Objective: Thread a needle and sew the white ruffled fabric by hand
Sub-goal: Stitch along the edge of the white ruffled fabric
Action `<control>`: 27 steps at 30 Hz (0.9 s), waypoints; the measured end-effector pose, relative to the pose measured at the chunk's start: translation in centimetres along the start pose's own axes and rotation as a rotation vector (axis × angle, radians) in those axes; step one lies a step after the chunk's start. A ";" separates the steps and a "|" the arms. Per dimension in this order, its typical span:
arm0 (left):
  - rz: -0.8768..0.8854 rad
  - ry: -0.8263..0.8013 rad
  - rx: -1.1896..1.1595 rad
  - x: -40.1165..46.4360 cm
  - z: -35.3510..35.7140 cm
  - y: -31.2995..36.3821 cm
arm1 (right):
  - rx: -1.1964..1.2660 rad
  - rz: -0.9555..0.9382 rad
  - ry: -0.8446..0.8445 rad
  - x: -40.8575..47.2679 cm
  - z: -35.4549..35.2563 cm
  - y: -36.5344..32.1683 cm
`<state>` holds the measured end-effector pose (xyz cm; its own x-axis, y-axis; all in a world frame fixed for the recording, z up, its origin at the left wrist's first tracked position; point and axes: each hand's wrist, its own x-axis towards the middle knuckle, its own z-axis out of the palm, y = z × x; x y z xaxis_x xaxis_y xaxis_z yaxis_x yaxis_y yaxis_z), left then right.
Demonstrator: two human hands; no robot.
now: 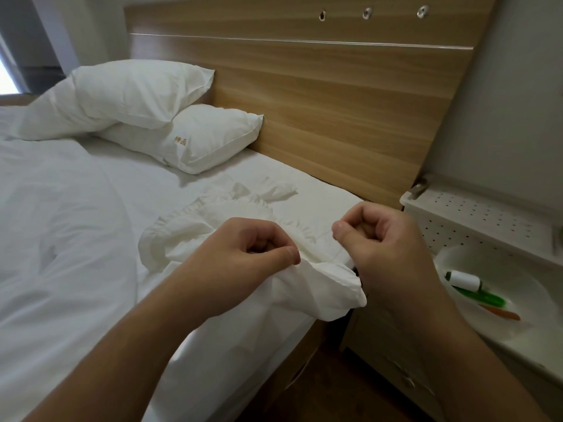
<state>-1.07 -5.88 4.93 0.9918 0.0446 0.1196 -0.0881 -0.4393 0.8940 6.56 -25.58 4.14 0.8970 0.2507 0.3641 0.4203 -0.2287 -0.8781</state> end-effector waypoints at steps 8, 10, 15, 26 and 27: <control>-0.022 0.008 -0.017 0.1 -0.1 -0.1 | -0.133 0.038 0.203 0.5 -0.2 1.3; -0.019 0.004 -0.013 0.1 -0.1 -0.1 | -0.180 0.055 0.230 0.6 -0.3 1.5; -0.017 -0.001 -0.029 0.1 -0.2 -0.1 | -0.292 0.140 0.293 0.8 -0.4 1.7; -0.027 0.071 -0.044 0.1 -0.6 -0.2 | -0.386 0.248 0.241 0.7 -1.9 0.7; -0.031 0.076 -0.052 0.1 -0.7 -0.1 | -0.393 0.263 0.216 0.8 -2.2 0.6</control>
<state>-1.07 -5.15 5.13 0.9844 0.1267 0.1219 -0.0636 -0.3895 0.9188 7.78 -27.58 4.62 0.9695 -0.0533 0.2391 0.1592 -0.6044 -0.7806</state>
